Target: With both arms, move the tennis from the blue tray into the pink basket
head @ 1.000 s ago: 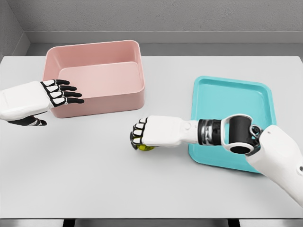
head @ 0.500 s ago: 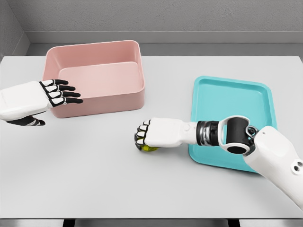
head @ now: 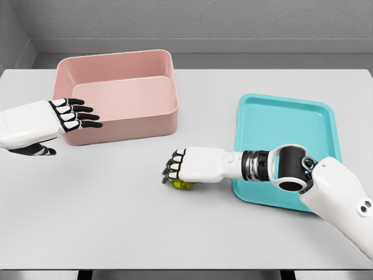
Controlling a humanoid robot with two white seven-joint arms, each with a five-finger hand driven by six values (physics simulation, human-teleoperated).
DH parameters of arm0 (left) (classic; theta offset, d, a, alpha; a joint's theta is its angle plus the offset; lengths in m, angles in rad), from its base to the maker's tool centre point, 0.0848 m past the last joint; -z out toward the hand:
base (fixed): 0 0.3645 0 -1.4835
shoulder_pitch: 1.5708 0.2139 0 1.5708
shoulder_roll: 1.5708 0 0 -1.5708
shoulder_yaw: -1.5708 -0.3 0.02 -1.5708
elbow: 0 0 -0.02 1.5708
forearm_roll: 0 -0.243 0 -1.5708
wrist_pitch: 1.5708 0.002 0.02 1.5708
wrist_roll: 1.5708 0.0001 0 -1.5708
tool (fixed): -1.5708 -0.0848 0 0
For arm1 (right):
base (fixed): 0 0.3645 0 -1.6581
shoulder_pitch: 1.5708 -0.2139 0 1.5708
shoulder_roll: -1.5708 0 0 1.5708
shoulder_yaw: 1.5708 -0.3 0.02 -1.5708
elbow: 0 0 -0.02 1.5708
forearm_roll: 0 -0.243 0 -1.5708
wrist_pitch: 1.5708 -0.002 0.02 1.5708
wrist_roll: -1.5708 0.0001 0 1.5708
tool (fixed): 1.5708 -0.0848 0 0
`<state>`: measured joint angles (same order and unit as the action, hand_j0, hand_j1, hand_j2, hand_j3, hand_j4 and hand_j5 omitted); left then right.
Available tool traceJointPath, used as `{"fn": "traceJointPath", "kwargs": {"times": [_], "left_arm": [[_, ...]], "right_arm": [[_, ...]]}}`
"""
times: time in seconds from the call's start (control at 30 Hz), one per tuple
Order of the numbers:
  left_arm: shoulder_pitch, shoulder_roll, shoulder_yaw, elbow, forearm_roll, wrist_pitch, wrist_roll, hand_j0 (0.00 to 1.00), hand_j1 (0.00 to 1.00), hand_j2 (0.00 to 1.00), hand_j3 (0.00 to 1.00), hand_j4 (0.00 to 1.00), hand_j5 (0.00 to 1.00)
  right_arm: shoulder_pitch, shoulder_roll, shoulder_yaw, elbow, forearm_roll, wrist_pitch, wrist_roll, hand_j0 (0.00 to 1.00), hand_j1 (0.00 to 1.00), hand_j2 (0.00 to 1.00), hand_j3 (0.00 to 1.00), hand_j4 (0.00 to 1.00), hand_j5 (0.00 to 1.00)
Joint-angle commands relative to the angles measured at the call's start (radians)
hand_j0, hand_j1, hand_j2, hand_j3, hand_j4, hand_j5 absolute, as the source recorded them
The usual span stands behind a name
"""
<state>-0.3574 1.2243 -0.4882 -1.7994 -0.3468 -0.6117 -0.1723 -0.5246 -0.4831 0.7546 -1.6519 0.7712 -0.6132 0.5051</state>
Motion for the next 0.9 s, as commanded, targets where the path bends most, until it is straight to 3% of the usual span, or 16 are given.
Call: {"fn": "traceJointPath", "kwargs": {"times": [0.0,0.27,0.37,0.47,0.57,0.63,0.73,0.8,0.87], "left_arm": [[0.000,0.001,0.000,0.000,0.006,0.001,0.001,1.00,1.00,1.00,1.00,1.00,1.00],[0.003,-0.029,-0.001,0.000,-0.003,0.001,-0.019,1.00,1.00,1.00,1.00,1.00,1.00],[0.002,-0.042,-0.009,0.000,-0.003,0.001,-0.021,1.00,1.00,1.00,1.00,1.00,1.00],[0.000,-0.085,-0.019,0.000,-0.035,0.001,-0.038,1.00,1.00,1.00,1.00,1.00,1.00],[-0.005,-0.138,-0.023,0.000,-0.092,0.001,-0.039,1.00,1.00,1.00,1.00,1.00,1.00],[-0.009,-0.184,-0.023,0.000,-0.127,0.001,-0.049,1.00,1.00,1.00,1.00,1.00,1.00],[-0.032,-0.255,-0.026,0.000,-0.156,0.001,-0.081,1.00,1.00,1.00,1.00,1.00,1.00],[-0.095,-0.335,-0.082,0.000,-0.202,0.001,-0.107,1.00,1.00,1.00,1.00,1.00,1.00],[-0.147,-0.384,-0.142,0.002,-0.212,0.001,-0.108,1.00,1.00,1.00,1.00,1.00,1.00]], "right_arm": [[0.000,-0.002,-0.004,0.000,-0.006,0.002,0.000,0.99,0.99,0.99,0.99,0.99,0.99],[0.000,-0.015,-0.124,-0.012,-0.018,0.002,0.001,1.00,1.00,1.00,1.00,1.00,1.00],[-0.002,-0.017,-0.242,-0.016,-0.032,0.002,-0.002,1.00,1.00,1.00,1.00,1.00,1.00],[-0.002,-0.075,-0.371,-0.034,-0.059,0.002,-0.005,1.00,1.00,1.00,1.00,1.00,1.00],[0.021,-0.175,-0.491,-0.032,-0.191,0.002,-0.005,1.00,1.00,1.00,1.00,1.00,1.00],[0.075,-0.219,-0.572,-0.032,-0.286,0.002,-0.007,1.00,1.00,1.00,1.00,1.00,1.00],[0.257,-0.244,-0.773,-0.034,-0.415,0.002,-0.010,1.00,1.00,1.00,1.00,1.00,1.00],[0.374,-0.244,-0.908,-0.045,-0.530,0.002,-0.010,1.00,1.00,1.00,1.00,1.00,1.00],[0.451,-0.233,-0.948,-0.097,-0.570,0.002,-0.010,1.00,1.00,1.00,1.00,1.00,1.00]]}}
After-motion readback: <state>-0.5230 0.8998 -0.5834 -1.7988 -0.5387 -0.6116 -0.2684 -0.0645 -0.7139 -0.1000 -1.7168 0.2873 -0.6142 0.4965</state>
